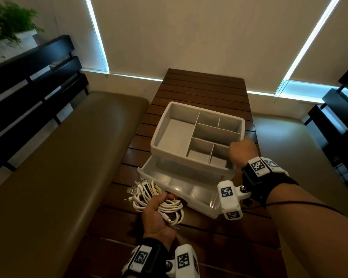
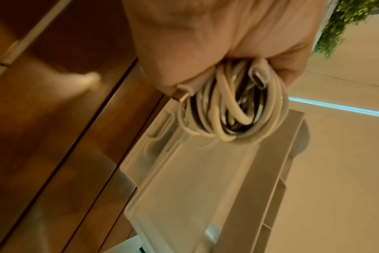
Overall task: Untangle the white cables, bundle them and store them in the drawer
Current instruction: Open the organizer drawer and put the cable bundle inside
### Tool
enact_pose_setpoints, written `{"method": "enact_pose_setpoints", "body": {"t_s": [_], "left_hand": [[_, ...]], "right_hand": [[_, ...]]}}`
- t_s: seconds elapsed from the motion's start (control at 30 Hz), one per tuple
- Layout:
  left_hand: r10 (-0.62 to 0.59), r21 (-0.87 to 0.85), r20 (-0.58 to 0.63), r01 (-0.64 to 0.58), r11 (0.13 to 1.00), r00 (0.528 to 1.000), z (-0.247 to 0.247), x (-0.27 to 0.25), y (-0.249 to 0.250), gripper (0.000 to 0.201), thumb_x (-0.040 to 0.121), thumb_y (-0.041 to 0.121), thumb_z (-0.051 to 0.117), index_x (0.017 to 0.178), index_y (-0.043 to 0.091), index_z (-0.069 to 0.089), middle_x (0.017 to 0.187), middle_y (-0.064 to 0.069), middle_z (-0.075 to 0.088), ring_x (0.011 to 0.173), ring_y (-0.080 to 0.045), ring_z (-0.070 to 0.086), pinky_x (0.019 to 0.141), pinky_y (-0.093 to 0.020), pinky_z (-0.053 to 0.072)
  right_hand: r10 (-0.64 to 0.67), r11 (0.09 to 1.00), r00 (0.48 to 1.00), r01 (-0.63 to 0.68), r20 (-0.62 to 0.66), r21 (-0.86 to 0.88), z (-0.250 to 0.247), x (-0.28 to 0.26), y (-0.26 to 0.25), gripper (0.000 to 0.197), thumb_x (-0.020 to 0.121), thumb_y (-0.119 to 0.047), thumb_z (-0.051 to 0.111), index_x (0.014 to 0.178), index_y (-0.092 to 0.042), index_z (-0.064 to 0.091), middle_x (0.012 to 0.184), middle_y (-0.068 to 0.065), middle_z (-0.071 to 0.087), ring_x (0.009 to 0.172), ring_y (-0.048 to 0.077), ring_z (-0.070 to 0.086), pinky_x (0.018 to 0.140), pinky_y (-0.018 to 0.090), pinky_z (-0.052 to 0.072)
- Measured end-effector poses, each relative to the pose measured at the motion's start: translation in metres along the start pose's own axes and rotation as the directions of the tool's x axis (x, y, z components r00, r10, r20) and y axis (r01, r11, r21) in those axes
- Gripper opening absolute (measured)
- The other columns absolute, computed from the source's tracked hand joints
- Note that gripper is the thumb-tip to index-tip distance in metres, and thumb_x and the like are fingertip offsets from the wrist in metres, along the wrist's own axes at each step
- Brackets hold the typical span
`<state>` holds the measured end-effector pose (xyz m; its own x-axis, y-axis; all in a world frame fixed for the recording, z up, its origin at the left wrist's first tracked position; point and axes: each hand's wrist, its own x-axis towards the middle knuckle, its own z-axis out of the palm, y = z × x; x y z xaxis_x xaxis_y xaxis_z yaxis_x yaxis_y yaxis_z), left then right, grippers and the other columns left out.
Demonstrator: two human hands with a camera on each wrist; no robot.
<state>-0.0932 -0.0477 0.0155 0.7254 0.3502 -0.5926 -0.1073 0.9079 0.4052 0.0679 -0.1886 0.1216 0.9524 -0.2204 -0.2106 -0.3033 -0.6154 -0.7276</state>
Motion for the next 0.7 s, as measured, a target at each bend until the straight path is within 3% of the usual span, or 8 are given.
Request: {"method": "enact_pose_setpoints", "body": {"t_s": [0.13,0.3,0.37,0.47,0.53,0.6,0.67,0.7], "left_hand": [[0.002,-0.009,0.018,-0.002,1.0,1.0,-0.009,-0.013,-0.001,0.009,0.073,0.009,0.056,0.066,0.003,0.059,0.056,-0.008,0.058,0.05,-0.018,0.059,0.048,-0.026,0.052],[0.041,0.105,-0.022,-0.039,0.994,0.999,-0.023,-0.017,0.005,0.017,0.066,0.01,0.059,0.051,0.007,0.065,0.058,-0.009,0.058,0.048,-0.018,0.058,0.046,-0.026,0.051],[0.073,0.177,-0.046,-0.064,0.982,0.996,-0.032,-0.018,0.012,0.009,0.061,0.01,0.063,0.059,0.001,0.065,0.064,-0.014,0.06,0.051,-0.02,0.06,0.047,-0.027,0.052],[0.224,0.306,-0.009,-0.211,0.928,0.974,-0.036,-0.025,0.03,0.027,0.049,0.006,0.074,0.073,-0.002,0.065,0.072,-0.021,0.062,0.056,-0.022,0.064,0.053,-0.031,0.055],[0.406,0.435,0.107,-0.41,0.802,0.908,-0.026,-0.029,0.047,0.037,0.045,0.002,0.081,0.081,0.001,0.071,0.08,-0.021,0.067,0.067,-0.027,0.067,0.064,-0.04,0.057],[0.467,0.587,0.345,-0.575,0.57,0.814,-0.003,-0.035,0.065,0.052,0.048,0.01,0.087,0.096,0.001,0.069,0.093,-0.013,0.072,0.083,-0.024,0.071,0.077,-0.038,0.058],[0.334,0.643,0.602,-0.688,0.335,0.725,0.029,-0.035,0.079,0.057,0.053,0.006,0.086,0.105,0.011,0.064,0.094,0.0,0.073,0.089,-0.006,0.07,0.078,-0.019,0.054],[0.224,0.648,0.692,-0.727,0.227,0.686,0.044,-0.031,0.083,0.058,0.058,0.001,0.084,0.107,0.021,0.061,0.093,0.005,0.072,0.09,-0.001,0.069,0.079,-0.014,0.052]], "right_hand": [[0.001,1.0,1.0,-0.001,0.004,-0.007,0.0,0.0,0.001,0.036,0.095,-0.007,0.044,0.13,-0.001,0.045,0.131,0.019,0.053,0.117,0.035,0.052,0.082,0.029,0.034],[0.003,1.0,1.0,-0.002,0.009,-0.024,-0.002,0.002,0.001,0.035,0.094,-0.006,0.044,0.128,0.001,0.046,0.13,0.021,0.054,0.116,0.036,0.052,0.081,0.028,0.034],[0.008,1.0,1.0,-0.008,0.008,-0.029,-0.002,0.002,0.001,0.034,0.094,-0.005,0.043,0.128,0.002,0.046,0.129,0.022,0.054,0.116,0.037,0.052,0.079,0.027,0.033],[0.014,0.999,1.0,-0.014,0.007,-0.032,-0.002,0.002,0.001,0.034,0.095,-0.006,0.043,0.128,0.001,0.045,0.13,0.021,0.053,0.118,0.036,0.051,0.08,0.026,0.033],[0.01,0.999,1.0,-0.01,0.005,-0.036,-0.001,0.002,0.0,0.034,0.095,-0.006,0.043,0.128,0.001,0.045,0.13,0.021,0.053,0.118,0.036,0.051,0.083,0.028,0.035],[0.004,0.999,1.0,-0.004,0.007,-0.041,-0.001,0.002,0.0,0.033,0.096,-0.007,0.043,0.128,0.001,0.044,0.13,0.021,0.053,0.118,0.036,0.051,0.083,0.028,0.035],[0.003,0.999,1.0,-0.002,0.012,-0.036,-0.002,0.001,0.0,0.034,0.095,-0.007,0.043,0.128,0.001,0.044,0.13,0.021,0.053,0.118,0.036,0.051,0.081,0.028,0.034],[0.004,1.0,1.0,-0.003,0.015,-0.029,-0.002,0.0,0.0,0.033,0.095,-0.007,0.043,0.128,0.001,0.044,0.129,0.021,0.053,0.117,0.036,0.052,0.08,0.029,0.034]]}}
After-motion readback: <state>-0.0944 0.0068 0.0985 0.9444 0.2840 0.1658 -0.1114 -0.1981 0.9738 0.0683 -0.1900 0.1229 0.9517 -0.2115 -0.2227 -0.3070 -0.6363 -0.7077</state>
